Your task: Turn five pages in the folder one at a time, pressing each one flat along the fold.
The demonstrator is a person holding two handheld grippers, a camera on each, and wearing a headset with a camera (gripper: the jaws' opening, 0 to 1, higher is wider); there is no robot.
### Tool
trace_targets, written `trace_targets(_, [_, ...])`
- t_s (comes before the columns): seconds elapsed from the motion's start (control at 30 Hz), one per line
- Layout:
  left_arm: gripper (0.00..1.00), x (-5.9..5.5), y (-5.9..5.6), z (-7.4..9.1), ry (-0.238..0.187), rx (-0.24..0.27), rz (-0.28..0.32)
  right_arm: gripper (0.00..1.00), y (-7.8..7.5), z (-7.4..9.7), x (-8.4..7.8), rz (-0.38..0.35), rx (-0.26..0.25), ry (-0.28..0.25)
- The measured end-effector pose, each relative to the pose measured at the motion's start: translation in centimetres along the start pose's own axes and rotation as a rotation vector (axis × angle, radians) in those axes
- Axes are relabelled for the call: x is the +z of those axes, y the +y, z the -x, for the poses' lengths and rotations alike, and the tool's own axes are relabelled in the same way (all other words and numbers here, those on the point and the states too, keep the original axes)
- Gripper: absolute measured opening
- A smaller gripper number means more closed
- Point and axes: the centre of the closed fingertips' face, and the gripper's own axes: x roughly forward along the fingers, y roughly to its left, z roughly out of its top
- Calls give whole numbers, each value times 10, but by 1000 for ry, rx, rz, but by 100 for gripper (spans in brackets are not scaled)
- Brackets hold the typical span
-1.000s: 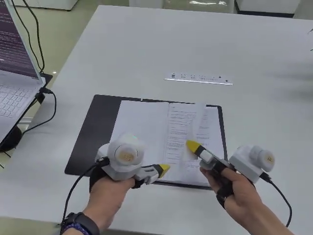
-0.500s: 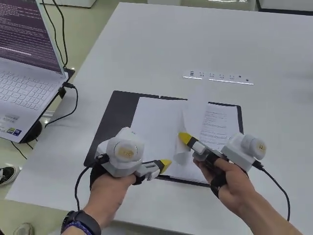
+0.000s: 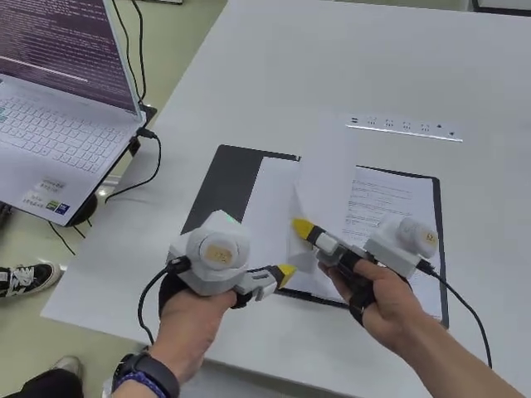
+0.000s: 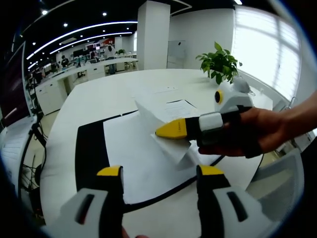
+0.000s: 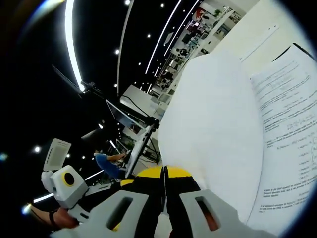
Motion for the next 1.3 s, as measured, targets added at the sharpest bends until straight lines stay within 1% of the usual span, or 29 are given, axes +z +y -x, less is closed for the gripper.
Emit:
trace_targets(0.07, [59,0,0,1,-1,1,1,0,3,-6,-8,-10,2,19])
trace_targets(0.13, [59,0,3,3,-3,6,4,0,4,-11,-12,-9,6,32])
trace_targets(0.23, [59,-3,6,3,0,12,5,0,5,-16,-19,-26,8,48])
trace_targets(0.37, [59,-6,10,4,4,14,17,0,2,-25,-28,-42,3,66])
trace_targets(0.47, [59,-9,13,6,5,19,26,0,-3,-31,-34,-47,-12,85])
trace_targets(0.53, [59,-9,15,6,2,22,33,0,-7,-35,-36,-57,-11,95])
trace_targets(0.6, [59,-9,17,7,-2,26,42,0,-2,-36,-40,-54,-12,106])
trace_targets(0.67, [59,-10,19,8,-3,29,51,0,-4,-41,-44,-57,-14,118])
trace_targets(0.8, [59,-12,22,8,-5,33,65,0,-10,-50,-53,-68,-24,137])
trace_targets(0.97, [59,-13,25,11,-8,41,85,0,-22,-55,-62,-76,-57,149])
trace_targets(1.0, [59,-13,27,12,-9,43,99,0,-26,-57,-63,-83,-63,149])
trace_targets(1.07, [59,-11,29,14,-24,50,117,0,-32,-59,-66,-78,-68,154])
trace_targets(1.13, [59,-10,30,14,-24,54,115,0,-39,-61,-70,-72,-78,168])
trace_targets(1.2, [58,-8,31,15,-26,57,114,0,-44,-63,-72,-85,-88,174])
trace_targets(1.3, [58,-6,31,16,-32,58,128,0,-49,-65,-75,-94,-101,178])
